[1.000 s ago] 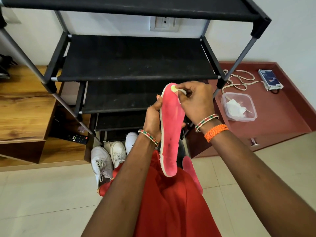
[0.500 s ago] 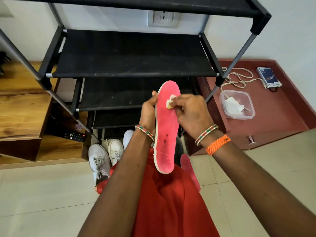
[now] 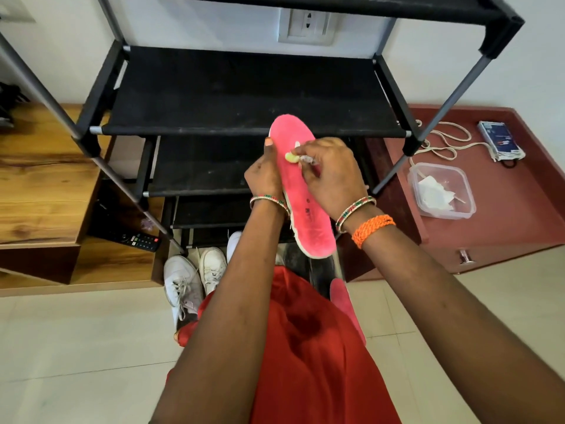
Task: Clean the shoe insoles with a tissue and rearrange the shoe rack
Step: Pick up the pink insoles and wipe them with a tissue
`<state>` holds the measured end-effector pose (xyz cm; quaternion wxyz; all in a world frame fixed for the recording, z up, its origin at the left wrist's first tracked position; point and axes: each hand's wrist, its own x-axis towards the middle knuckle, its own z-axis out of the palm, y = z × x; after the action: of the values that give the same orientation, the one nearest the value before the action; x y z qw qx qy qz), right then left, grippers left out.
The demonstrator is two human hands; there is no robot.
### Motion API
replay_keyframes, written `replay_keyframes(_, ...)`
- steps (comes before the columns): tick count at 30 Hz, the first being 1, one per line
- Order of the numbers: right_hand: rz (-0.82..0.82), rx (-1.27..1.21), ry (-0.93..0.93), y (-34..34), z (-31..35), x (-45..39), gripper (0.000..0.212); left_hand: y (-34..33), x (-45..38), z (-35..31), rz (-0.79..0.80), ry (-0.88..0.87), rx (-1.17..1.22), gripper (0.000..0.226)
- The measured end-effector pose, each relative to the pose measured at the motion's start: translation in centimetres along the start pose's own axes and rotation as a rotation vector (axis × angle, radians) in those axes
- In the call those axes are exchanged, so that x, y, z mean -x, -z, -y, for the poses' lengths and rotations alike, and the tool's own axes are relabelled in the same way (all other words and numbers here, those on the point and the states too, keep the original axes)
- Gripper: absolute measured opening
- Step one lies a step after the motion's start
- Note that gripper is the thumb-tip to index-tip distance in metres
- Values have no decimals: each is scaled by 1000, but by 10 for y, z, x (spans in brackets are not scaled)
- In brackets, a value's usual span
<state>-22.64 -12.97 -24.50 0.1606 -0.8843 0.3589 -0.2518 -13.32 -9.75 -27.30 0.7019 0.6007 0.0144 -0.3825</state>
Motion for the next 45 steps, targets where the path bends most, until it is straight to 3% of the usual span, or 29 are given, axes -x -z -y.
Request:
replay_keyframes(2,-56,-87,-5,-2,-3,-10,25,-1,-9,0,149,28,127,43)
replay_keyframes(4,-177,-198,-73,-3,-6,-23,25,-1,-14,2,480,111,295,66)
replay_keyframes(6,-245,-249,-146,-6,-7,-36,27,-3,-11,6,665,135,364,63)
replay_keyframes(9,-184,-222,-157,-13,-7,-39,29,-3,-15,10,646,119,397,29)
replay_keyframes(13,-50,-66,-79,-8,-10,-27,25,3,-23,8,538,-4,285,15)
replay_keyframes(16,4,-53,-106,2,-12,-16,24,3,-17,5,505,-45,204,14)
replay_keyframes(19,-46,-29,-149,0,-16,-24,22,5,-15,3,475,-59,162,18)
replay_keyframes(21,-88,27,-135,-2,-21,-39,23,7,-12,3,500,-21,214,30)
replay_keyframes(24,-110,54,-127,2,-29,-65,23,11,-14,4,574,45,314,26)
replay_keyframes(31,113,28,111,4,-26,-13,22,10,-18,0,478,-36,75,21)
replay_keyframes(37,-76,36,-26,1,-29,-54,23,7,-7,-2,585,-20,37,16)
replay_keyframes(45,104,22,-78,8,-21,-28,21,6,-13,2,453,-7,2,21)
